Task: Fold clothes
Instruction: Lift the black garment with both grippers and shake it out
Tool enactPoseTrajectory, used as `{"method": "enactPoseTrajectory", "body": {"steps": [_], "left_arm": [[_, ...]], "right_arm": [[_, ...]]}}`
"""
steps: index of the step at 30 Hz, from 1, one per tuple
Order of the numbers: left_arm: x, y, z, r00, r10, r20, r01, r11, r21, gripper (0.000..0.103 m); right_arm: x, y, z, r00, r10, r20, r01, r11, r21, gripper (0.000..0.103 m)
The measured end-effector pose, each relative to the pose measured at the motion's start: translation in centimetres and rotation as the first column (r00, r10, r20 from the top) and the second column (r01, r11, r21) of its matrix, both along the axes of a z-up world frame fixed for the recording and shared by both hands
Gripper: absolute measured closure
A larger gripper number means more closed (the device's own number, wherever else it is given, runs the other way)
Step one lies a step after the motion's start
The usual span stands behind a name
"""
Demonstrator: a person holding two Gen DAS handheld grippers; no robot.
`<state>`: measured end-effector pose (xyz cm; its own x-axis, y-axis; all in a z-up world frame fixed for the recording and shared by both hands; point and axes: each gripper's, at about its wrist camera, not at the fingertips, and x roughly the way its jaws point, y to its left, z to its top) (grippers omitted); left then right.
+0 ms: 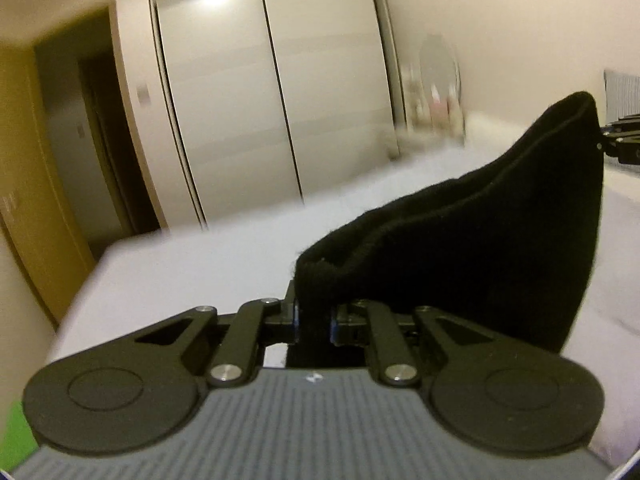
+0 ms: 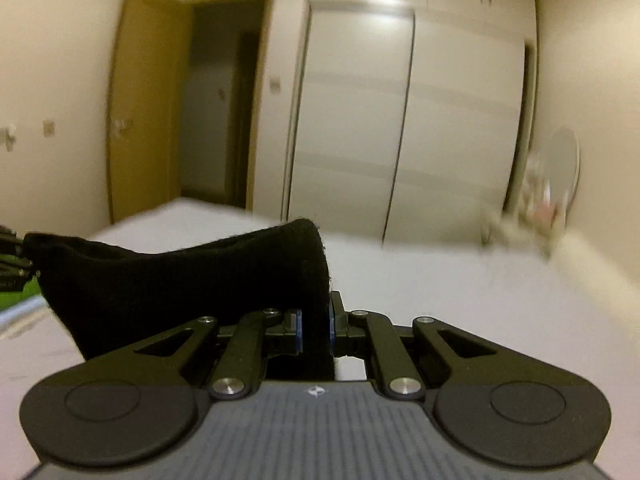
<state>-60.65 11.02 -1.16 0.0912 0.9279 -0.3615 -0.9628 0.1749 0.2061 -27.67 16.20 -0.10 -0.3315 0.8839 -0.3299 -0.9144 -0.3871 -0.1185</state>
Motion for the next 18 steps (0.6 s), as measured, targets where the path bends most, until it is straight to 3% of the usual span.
{"method": "enactPoseTrajectory", "body": {"steps": [5,11,15,18], "left_arm": [[0.7,-4.6,10.2,1.000,0.004,0.013,-0.007,0.978,0.208,0.092],[0.7,-11.2,18.4,1.000,0.027,-0.010,-0.022,0.928,0.372,0.092],[0.6,-13.2,22.3,0.999,0.042,-0.004,-0.036,0.902,0.430,0.092],[-0.3,-12.8,23.7,0.998,0.054,0.009,-0.053,0.899,0.435,0.092]], "right_arm": [[2.8,-3.8,9.3,0.997,0.058,-0.047,-0.047,0.977,0.206,0.093],[5.1,-9.1,17.3,0.984,0.151,-0.097,-0.108,0.928,0.356,0.093],[5.2,-11.3,21.1,0.970,0.210,-0.124,-0.143,0.902,0.407,0.093],[4.7,-10.7,23.0,0.956,0.247,-0.161,-0.168,0.905,0.392,0.093]]}}
